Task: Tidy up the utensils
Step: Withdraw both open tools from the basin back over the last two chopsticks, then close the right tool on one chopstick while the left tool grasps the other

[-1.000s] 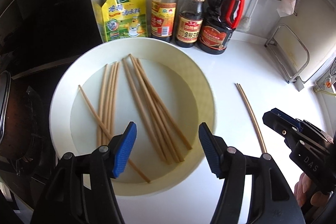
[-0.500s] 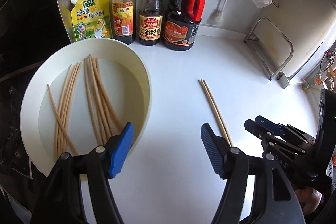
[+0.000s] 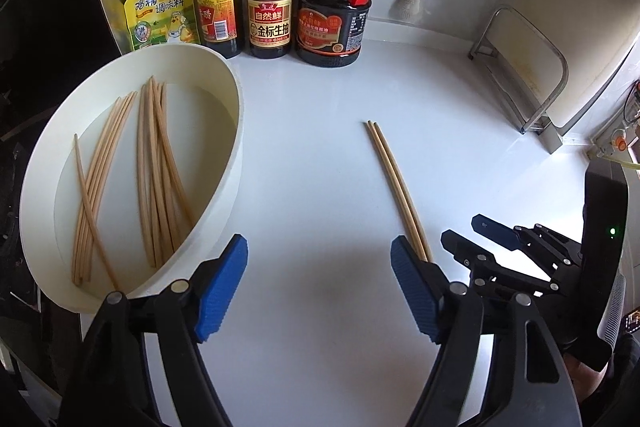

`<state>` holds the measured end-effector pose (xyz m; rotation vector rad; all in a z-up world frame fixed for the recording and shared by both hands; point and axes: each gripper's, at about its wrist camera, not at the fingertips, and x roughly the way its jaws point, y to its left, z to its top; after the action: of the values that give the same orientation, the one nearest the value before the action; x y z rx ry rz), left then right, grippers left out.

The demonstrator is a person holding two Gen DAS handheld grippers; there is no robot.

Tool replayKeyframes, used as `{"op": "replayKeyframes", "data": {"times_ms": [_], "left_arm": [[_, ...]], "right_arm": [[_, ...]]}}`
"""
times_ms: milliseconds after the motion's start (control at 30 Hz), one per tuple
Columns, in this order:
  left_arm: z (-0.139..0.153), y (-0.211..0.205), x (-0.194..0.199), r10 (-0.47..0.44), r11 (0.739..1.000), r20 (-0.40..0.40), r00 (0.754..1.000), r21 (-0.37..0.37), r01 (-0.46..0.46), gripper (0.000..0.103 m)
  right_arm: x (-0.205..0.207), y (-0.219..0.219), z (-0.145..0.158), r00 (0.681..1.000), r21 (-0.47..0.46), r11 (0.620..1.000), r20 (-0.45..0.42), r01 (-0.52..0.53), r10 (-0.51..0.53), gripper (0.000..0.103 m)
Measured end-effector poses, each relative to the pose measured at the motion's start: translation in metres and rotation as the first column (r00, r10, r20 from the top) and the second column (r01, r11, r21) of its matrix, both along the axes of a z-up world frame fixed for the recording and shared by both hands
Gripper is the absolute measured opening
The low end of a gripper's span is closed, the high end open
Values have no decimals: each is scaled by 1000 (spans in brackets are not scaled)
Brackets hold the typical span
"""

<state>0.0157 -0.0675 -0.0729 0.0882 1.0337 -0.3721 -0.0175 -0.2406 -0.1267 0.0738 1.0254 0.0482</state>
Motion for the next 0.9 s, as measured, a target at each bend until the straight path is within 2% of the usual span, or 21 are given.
{"op": "replayKeyframes", "data": {"times_ms": [300,900], "left_arm": [[-14,-7,-6,26,1000,-16,1000,16,-26,73],[-23,-9,-10,59,998,-25,998,31,-58,73]], "right_arm": [[2,2,-18,999,-10,999,-5,-33,33,41],[5,15,-27,997,-69,994,9,-82,83,41]]}}
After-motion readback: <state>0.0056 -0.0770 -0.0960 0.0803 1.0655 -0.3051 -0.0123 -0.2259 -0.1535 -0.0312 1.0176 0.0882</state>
